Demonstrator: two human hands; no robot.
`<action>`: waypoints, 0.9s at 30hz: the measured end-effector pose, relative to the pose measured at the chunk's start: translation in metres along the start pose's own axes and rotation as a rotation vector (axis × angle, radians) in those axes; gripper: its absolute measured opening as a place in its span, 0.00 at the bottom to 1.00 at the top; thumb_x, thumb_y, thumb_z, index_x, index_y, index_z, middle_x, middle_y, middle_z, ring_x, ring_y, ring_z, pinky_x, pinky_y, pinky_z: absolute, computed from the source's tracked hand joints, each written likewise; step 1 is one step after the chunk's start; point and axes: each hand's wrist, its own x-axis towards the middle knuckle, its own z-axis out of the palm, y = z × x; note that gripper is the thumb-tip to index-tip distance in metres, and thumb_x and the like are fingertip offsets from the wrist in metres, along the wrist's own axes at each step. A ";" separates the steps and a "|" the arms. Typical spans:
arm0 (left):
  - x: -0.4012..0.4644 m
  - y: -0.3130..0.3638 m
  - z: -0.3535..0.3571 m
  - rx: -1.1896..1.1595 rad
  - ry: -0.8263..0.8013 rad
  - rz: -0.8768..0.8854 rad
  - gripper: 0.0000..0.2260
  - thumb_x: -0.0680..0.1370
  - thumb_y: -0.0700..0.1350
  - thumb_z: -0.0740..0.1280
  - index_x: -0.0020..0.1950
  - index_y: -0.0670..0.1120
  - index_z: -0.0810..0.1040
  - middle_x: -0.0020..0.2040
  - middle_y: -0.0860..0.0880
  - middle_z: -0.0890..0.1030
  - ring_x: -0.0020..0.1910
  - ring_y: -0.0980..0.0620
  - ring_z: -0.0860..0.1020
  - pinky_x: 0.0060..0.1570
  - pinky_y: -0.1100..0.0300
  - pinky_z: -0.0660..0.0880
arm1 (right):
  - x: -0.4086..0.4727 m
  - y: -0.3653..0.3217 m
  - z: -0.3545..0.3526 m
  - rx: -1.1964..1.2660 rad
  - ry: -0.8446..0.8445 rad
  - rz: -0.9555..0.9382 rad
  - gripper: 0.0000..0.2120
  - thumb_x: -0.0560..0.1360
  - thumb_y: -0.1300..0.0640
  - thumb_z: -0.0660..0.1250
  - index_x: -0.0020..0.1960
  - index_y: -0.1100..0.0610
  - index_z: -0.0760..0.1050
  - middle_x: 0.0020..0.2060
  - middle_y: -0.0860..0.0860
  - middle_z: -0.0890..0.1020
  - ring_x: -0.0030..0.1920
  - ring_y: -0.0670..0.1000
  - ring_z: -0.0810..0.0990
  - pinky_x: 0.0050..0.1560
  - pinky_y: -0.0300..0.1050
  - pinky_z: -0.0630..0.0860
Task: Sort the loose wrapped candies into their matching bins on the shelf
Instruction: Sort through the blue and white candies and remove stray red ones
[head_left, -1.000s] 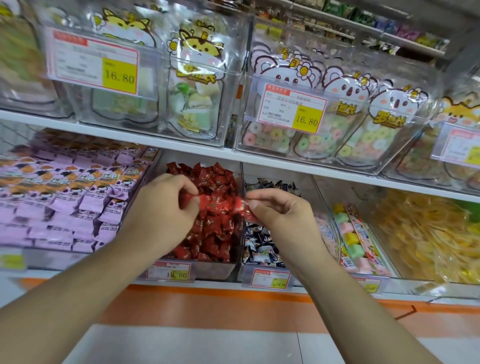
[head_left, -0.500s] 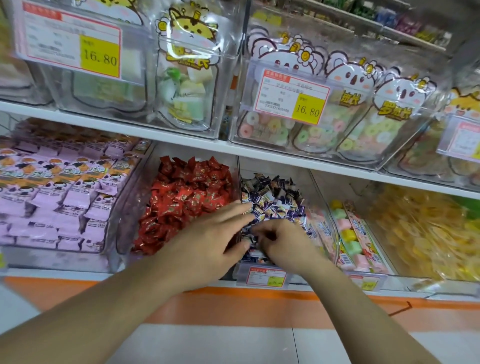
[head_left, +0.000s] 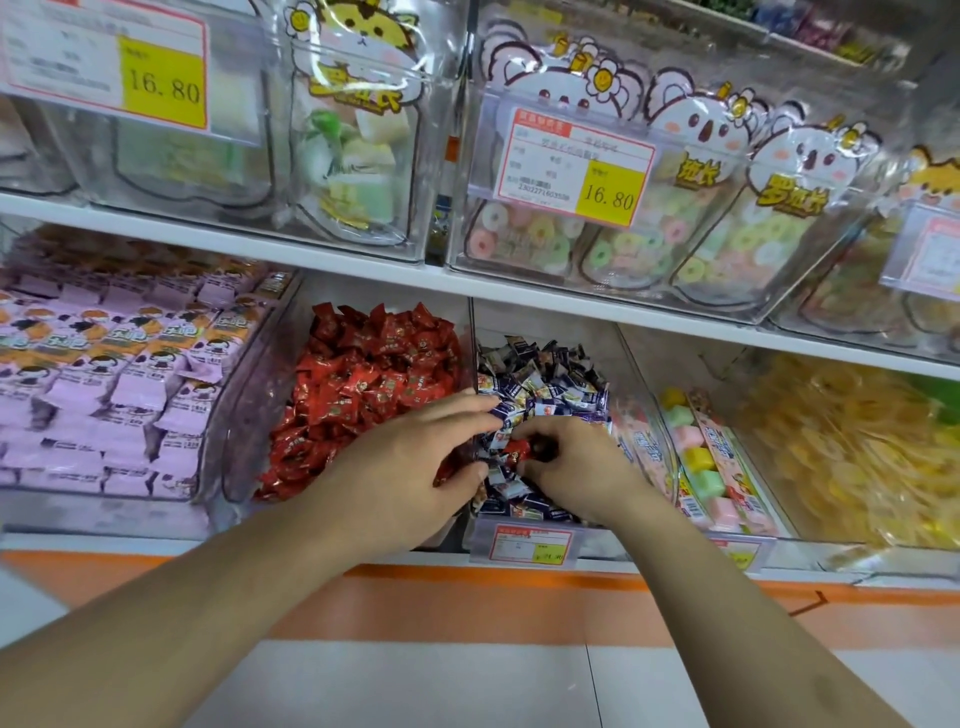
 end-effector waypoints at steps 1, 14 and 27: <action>0.000 0.000 0.000 0.000 0.002 0.001 0.22 0.83 0.55 0.63 0.78 0.61 0.67 0.78 0.72 0.57 0.77 0.73 0.53 0.76 0.64 0.59 | 0.000 0.000 0.001 0.012 0.014 0.008 0.13 0.78 0.55 0.73 0.61 0.45 0.81 0.47 0.41 0.82 0.43 0.38 0.78 0.36 0.23 0.66; -0.001 0.002 0.002 0.008 0.026 0.012 0.20 0.84 0.53 0.63 0.76 0.59 0.70 0.78 0.70 0.59 0.77 0.73 0.51 0.66 0.80 0.47 | 0.006 -0.005 0.012 0.071 0.224 0.028 0.16 0.74 0.71 0.67 0.41 0.51 0.83 0.37 0.44 0.84 0.38 0.43 0.82 0.32 0.27 0.74; -0.003 0.023 -0.013 -0.133 0.212 -0.075 0.21 0.79 0.60 0.69 0.71 0.59 0.74 0.66 0.66 0.75 0.64 0.68 0.72 0.65 0.68 0.70 | -0.040 -0.050 -0.036 0.623 0.319 -0.104 0.11 0.74 0.72 0.72 0.45 0.56 0.85 0.37 0.53 0.87 0.40 0.54 0.86 0.46 0.51 0.85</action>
